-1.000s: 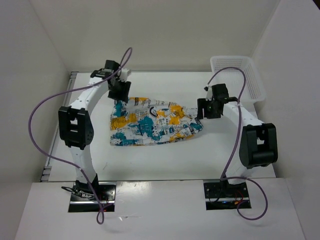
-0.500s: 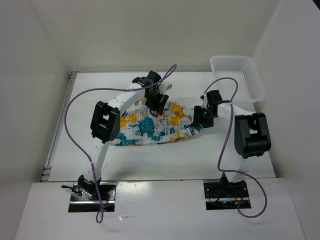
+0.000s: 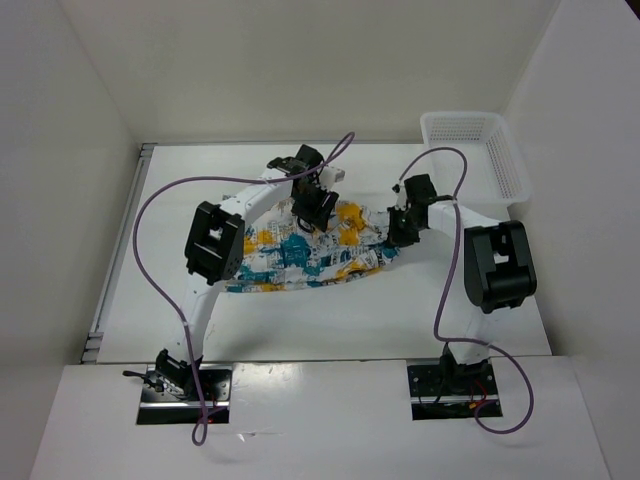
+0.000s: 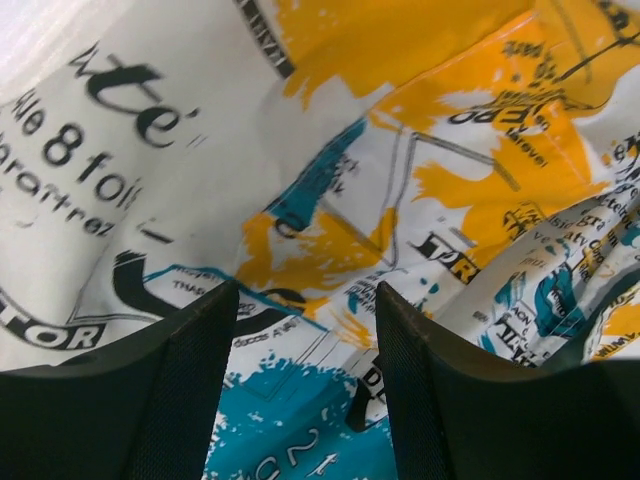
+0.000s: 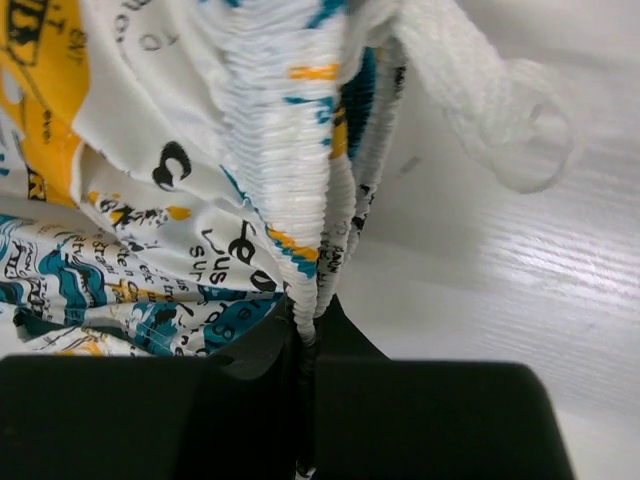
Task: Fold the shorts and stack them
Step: Fold the shorts
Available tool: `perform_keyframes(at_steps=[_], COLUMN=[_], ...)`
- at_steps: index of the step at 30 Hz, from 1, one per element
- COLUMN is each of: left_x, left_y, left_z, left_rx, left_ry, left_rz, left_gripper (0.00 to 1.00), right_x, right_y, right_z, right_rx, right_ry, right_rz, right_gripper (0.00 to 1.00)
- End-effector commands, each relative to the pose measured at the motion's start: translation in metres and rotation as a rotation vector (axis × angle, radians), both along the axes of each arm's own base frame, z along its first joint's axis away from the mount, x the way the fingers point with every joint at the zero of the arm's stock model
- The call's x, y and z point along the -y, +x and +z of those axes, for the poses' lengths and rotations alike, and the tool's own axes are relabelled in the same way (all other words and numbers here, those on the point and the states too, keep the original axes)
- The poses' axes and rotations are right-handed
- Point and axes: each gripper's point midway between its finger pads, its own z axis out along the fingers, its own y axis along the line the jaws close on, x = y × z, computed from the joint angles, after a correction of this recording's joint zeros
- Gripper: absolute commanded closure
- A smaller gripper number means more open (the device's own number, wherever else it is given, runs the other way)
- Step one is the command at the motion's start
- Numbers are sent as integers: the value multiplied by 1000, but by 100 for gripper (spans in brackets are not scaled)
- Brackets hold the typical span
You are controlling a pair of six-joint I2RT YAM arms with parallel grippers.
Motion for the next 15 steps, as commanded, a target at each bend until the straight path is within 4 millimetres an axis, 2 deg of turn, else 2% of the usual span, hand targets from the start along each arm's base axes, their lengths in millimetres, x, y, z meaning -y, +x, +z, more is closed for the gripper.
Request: perform_keyframes(at_steps=[1,4,7,10,11,12,13,15], left_x=[1,-5,-16,-26,-27,-31,-32,-34], left_y=[8,3,-2,6,9,15,18,23], left_z=[10,16,15,25,25,29,27,32], left_rx=[44,60,69,106,119,135,139,161], left_ry=[-6,5,43,66,71,74,85,94], left_rz=[3,11,29,58,64,79,85,95], left_gripper=[35,35,35,34,34,34,34,34], right_x=[-17,-26,-21,-16,-7,-9,1,8], right_y=[20,31,42,61,67,75,81,89], right_z=[39,70,90,116,123,137,143,156], right_rx=[143,245,312,400,418,453,469,507], right_ry=[-44,-67,-101,-145,-152,-146,-154,-169], right_rz=[77,116,126,115,101,97,78,83], right_gripper=[100,100,100,100,100,100,100,100])
